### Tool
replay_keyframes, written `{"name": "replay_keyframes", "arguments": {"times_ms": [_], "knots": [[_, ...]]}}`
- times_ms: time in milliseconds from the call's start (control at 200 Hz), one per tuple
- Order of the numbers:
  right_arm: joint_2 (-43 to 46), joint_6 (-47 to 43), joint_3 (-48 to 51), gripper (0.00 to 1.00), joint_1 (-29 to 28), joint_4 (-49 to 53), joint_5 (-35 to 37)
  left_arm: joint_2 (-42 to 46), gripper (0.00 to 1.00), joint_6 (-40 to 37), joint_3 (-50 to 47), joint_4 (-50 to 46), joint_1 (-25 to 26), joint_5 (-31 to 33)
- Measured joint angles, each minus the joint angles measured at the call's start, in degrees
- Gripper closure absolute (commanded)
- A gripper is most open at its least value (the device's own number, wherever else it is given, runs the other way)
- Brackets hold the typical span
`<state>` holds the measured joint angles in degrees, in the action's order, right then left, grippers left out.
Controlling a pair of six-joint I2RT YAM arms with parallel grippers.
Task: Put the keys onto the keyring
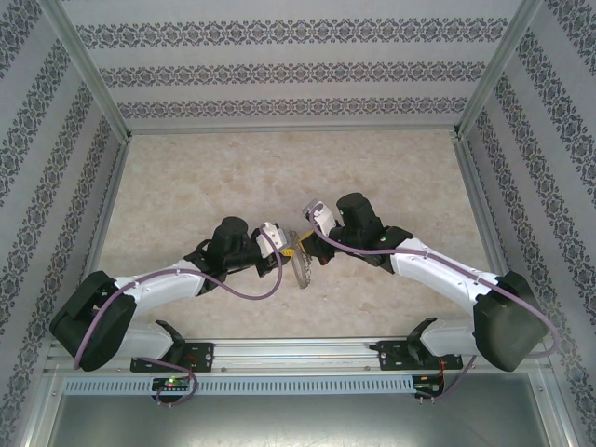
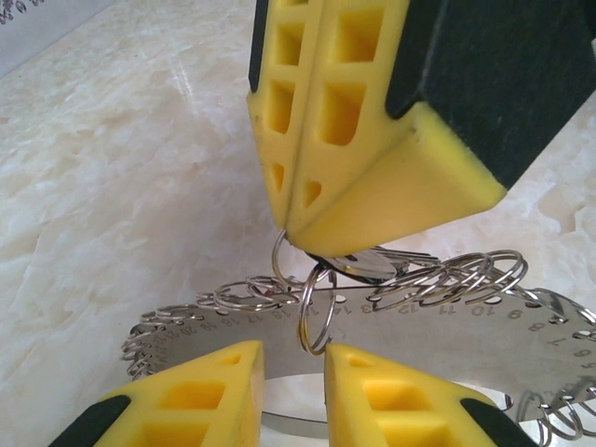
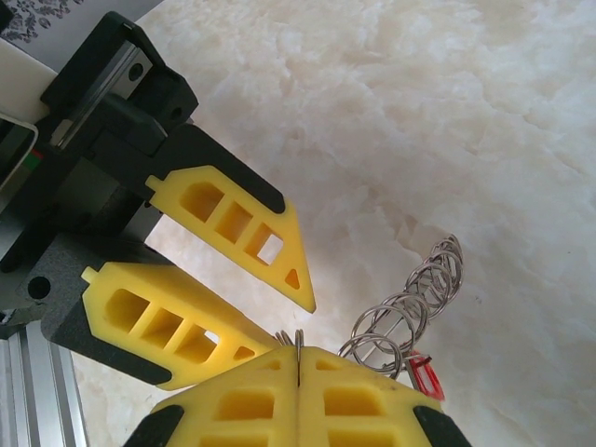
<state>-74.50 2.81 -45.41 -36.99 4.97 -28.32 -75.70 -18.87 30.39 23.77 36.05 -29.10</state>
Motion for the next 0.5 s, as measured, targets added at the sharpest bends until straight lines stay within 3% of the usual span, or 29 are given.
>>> {"name": "replay_keyframes", "arguments": {"times_ms": [505], "knots": [[0.0, 0.0, 0.0, 1.0, 0.0, 0.0, 0.0, -0.8, 0.77, 0.0, 1.0, -0.1, 0.0, -0.9]]}}
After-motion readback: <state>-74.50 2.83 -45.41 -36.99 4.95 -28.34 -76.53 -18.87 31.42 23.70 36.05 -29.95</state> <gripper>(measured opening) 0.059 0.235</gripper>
